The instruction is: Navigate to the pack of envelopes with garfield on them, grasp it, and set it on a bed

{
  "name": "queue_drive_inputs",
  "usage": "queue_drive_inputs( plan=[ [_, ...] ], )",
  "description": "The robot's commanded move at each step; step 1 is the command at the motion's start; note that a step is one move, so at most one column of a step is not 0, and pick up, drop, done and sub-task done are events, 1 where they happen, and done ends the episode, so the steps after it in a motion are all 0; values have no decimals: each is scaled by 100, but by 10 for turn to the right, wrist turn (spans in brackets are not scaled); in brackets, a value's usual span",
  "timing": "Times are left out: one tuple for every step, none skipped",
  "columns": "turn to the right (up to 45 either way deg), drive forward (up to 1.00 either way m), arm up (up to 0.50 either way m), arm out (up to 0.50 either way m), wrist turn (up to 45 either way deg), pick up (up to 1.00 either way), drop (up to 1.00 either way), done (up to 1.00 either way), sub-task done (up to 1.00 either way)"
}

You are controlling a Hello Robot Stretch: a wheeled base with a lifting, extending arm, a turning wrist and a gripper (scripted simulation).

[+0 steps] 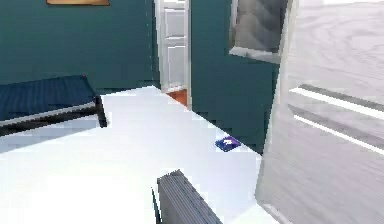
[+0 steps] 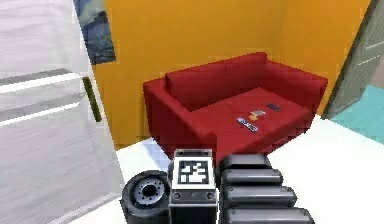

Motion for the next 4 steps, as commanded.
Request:
queue_drive_inputs(
  plan=[
    [450, 0, 0, 0, 0, 0, 0, 0, 0],
    [90, 0, 0, 0, 0, 0, 0, 0, 0],
    [0, 5, 0, 0, 0, 0, 0, 0, 0],
    [-450, 0, 0, 0, 0, 0, 0, 0, 0]
  ],
)
